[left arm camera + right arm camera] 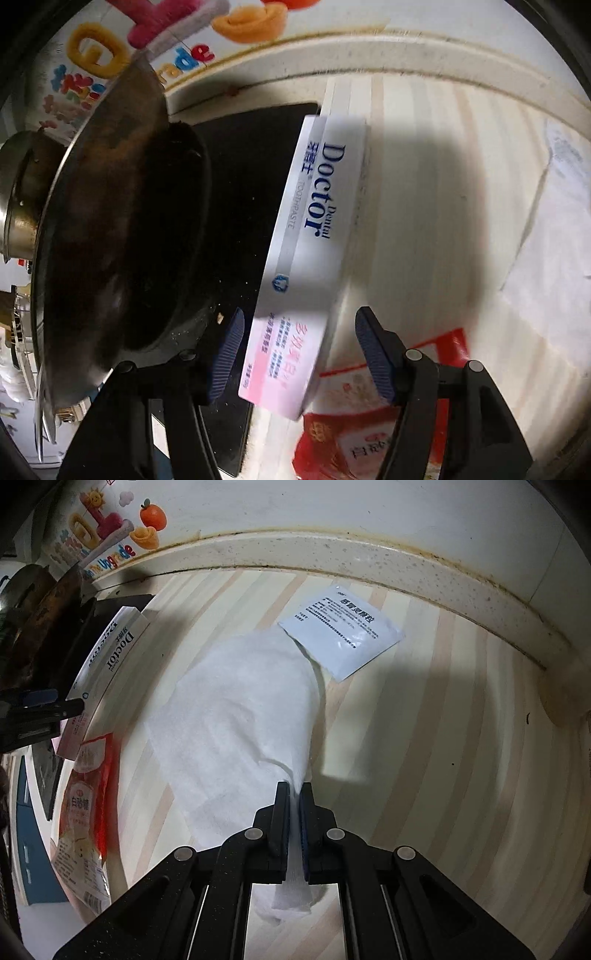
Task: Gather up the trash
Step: 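Grasp the white tissue with the right tool while the left tool grasps the Doctor toothpaste box, then carry the tissue and toothpaste box to the white bin and open both tools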
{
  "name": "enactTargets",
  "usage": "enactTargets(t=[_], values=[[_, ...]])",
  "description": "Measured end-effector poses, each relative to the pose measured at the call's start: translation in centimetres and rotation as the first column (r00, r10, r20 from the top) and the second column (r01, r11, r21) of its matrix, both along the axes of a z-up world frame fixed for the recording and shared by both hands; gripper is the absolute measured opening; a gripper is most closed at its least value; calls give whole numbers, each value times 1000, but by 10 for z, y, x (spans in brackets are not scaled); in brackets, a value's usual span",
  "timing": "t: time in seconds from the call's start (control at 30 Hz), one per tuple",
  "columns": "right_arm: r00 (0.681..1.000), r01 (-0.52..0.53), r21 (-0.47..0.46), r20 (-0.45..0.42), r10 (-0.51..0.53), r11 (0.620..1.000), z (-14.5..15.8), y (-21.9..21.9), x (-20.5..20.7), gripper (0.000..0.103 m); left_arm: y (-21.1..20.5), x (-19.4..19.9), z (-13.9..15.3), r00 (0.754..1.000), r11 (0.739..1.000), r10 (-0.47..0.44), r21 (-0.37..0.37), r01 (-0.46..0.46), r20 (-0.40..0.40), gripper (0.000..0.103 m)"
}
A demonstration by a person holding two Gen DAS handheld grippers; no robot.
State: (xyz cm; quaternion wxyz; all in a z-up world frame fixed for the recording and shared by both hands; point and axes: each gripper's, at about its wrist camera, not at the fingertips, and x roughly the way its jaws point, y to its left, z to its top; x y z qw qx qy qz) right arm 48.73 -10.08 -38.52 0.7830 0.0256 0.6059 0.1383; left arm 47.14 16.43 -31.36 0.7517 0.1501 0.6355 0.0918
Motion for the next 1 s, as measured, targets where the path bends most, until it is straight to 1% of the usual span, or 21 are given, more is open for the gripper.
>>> enactTargets(t=[0.07,0.17,0.2,0.23,0.27,0.33,0.37,0.4,0.47,0.53,0.6,0.73,0.77,0.8,0.87,0.9,0.97,1.0], values=[[1000,0,5,5,0,1000,2,2,1,5,2,5,-7,1000,1000,1,3,-1,-23,61],[1000,-2,7,21,1,1000,8,4,3,5,-3,8,-18,998,1000,-26,11,27,-64,61],[1000,-2,7,25,2,1000,10,4,3,5,-4,7,-21,997,999,-32,12,33,-71,56],[1000,-3,7,27,3,1000,11,4,4,5,-5,6,-21,997,999,-38,10,39,-69,51],[1000,-4,7,30,3,1000,13,4,5,5,-6,6,-20,998,999,-41,11,42,-54,51],[999,-6,5,36,6,1000,15,4,5,5,-7,1,-16,998,999,-37,-9,37,-52,50],[999,-7,7,37,7,1000,17,2,4,5,0,-2,-11,998,999,-33,-18,33,-45,50],[999,-8,8,41,8,1000,19,2,3,5,-2,-3,-7,999,999,-32,-21,31,-31,49],[998,-12,7,55,12,1000,24,0,0,5,-10,-11,9,1000,999,-29,-17,29,2,49],[998,-8,20,59,7,1000,30,-3,-2,5,-17,-16,25,999,999,-23,-29,24,42,48],[998,0,39,68,-2,999,39,-8,-5,4,-28,-31,47,996,999,-15,-27,18,91,47],[994,5,73,104,-12,997,65,-17,-9,4,-42,-64,93,983,997,19,-76,-6,180,46],[993,4,87,113,-14,996,75,-18,-10,4,-45,-77,108,977,996,35,-92,-16,209,46],[992,4,103,125,-17,995,86,-20,-13,4,-42,-80,114,973,995,44,-100,-21,228,46],[989,-4,133,150,-16,991,107,-22,-20,4,-38,-98,133,959,991,75,-127,-41,273,46],[987,-9,148,161,-15,989,117,-21,-24,4,-34,-100,135,954,989,90,-140,-51,288,46],[982,-33,190,188,-3,981,139,-16,-36,4,-24,-123,148,938,983,128,-168,-77,323,46],[981,-47,213,196,5,976,147,-11,-43,4,-25,-132,152,930,980,147,-176,-91,336,46]])
